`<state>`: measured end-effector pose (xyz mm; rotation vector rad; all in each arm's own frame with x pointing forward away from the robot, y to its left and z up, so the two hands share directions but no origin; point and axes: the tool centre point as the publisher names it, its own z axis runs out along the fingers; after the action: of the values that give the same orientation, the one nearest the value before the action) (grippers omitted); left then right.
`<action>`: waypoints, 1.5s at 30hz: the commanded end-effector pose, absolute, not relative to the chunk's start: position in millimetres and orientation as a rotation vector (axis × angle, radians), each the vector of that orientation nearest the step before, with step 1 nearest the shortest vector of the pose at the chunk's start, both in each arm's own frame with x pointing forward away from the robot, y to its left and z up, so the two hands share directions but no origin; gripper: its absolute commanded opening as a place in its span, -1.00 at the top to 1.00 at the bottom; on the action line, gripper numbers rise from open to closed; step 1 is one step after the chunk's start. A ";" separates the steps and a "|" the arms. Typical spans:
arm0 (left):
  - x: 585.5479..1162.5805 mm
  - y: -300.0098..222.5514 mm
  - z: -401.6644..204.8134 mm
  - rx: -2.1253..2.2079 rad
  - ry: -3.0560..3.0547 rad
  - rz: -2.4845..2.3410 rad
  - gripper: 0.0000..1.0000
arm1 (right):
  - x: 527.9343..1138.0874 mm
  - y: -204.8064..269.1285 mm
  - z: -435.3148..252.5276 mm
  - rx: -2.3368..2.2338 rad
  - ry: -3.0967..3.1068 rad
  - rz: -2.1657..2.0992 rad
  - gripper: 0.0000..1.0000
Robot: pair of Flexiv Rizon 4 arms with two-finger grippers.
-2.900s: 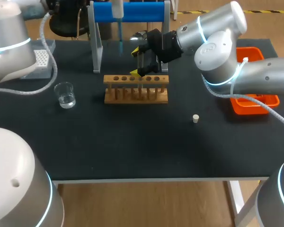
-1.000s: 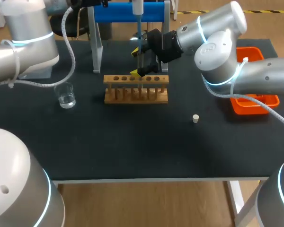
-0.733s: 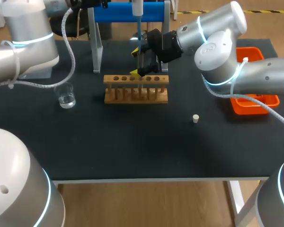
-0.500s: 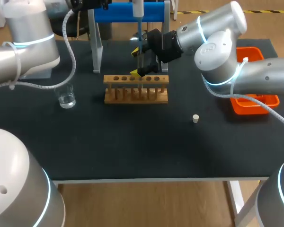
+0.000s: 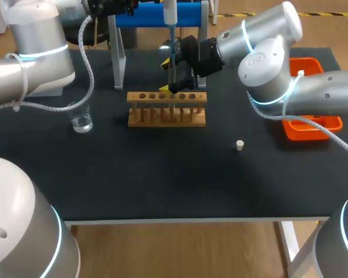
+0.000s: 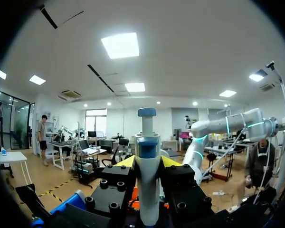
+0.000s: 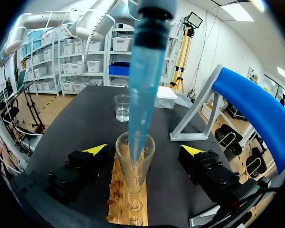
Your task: Invert the test tube, pick up the pipette, mount the tip to pipette, aspirate from beaker and dispense into the tube, eject the tip, return the pipette, and cap with the stopper.
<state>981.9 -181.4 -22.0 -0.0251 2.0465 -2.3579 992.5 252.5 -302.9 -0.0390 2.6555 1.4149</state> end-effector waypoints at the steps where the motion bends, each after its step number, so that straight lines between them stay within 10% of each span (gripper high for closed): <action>1: 983.0 -180.7 -21.1 -0.021 2.068 -2.342 1.00 | 993.4 252.5 -302.2 -0.040 2.660 1.412 -1.00; 45: 976.0 -182.6 -27.9 0.040 2.062 -2.305 1.00 | 993.4 252.5 -302.2 -0.040 2.660 1.412 -1.00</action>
<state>977.1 -183.6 -27.9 0.0422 2.0641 -2.3042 992.5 252.5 -302.9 -0.0390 2.6556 1.4148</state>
